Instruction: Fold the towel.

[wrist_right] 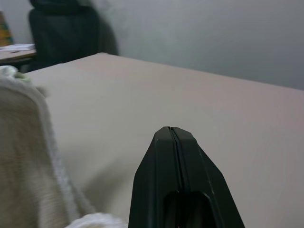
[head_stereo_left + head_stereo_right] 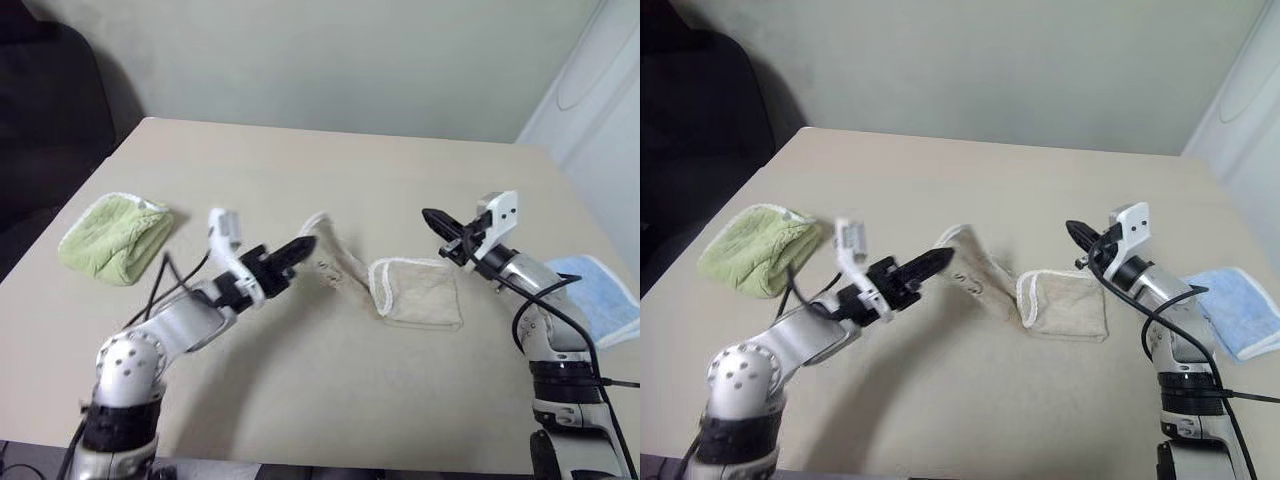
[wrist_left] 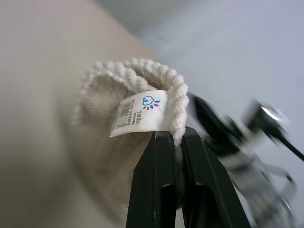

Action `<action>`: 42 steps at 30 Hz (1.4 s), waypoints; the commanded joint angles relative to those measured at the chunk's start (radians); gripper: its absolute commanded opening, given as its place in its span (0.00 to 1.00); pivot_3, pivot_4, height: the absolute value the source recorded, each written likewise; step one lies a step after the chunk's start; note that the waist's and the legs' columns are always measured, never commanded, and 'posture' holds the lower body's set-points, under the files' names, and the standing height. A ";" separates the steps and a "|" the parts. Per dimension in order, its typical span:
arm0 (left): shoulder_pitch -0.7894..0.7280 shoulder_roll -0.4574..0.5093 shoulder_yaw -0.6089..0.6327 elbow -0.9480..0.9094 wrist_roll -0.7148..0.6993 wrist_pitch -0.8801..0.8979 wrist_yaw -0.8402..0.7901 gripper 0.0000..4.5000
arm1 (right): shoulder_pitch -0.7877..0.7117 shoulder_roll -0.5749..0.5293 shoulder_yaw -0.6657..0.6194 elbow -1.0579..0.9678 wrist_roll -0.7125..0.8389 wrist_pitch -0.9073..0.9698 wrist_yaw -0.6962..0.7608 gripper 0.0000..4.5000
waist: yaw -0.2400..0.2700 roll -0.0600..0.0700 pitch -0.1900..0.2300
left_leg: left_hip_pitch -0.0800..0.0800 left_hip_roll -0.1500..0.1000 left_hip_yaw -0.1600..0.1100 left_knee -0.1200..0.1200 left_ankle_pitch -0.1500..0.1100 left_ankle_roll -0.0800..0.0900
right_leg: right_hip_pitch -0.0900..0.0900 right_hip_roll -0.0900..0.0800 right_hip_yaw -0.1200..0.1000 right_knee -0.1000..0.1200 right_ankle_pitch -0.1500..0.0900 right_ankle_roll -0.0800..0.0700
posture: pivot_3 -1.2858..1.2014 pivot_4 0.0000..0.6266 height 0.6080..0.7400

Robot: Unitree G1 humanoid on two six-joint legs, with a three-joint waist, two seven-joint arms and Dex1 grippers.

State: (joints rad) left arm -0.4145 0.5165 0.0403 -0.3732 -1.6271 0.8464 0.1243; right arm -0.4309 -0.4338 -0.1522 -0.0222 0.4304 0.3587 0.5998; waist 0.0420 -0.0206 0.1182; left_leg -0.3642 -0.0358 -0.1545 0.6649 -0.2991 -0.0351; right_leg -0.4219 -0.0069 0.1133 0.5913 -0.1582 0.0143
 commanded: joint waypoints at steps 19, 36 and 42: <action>-0.574 -0.490 -0.646 0.755 1.000 0.065 -0.618 0.01 | 0.209 0.000 -0.198 -0.262 0.013 -0.020 -0.212 0.00 | 0.002 0.000 0.001 | -0.004 -0.003 0.005 0.001 0.003 0.011 | 0.006 -0.012 0.000 -0.016 0.006 0.034 | 0.52 0.24 1.00; -0.467 -0.461 -0.199 0.536 0.932 0.163 -0.736 0.96 | 0.261 -0.051 -0.145 -0.305 0.031 0.064 -0.169 0.00 | 0.003 0.001 0.001 | -0.005 -0.004 0.006 0.001 0.009 0.020 | 0.006 -0.014 0.000 -0.017 0.006 0.047 | 0.52 0.24 1.00; -0.336 -0.274 -0.225 0.418 1.044 -0.026 -0.853 0.84 | 0.338 -0.079 -0.103 -0.429 0.106 0.152 -0.103 0.00 | 0.001 0.002 0.001 | -0.004 -0.003 0.005 0.000 0.010 0.017 | 0.006 -0.012 0.000 -0.016 0.006 0.047 | 0.52 0.24 1.00</action>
State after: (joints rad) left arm -0.7554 0.2367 -0.1717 0.1068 -0.6131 0.9062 -0.6833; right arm -0.0922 -0.4959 -0.2566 -0.3740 0.4952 0.4948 0.4692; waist 0.0435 -0.0189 0.1188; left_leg -0.3688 -0.0390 -0.1493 0.6657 -0.2890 -0.0183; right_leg -0.4160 -0.0192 0.1132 0.5748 -0.1522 0.0614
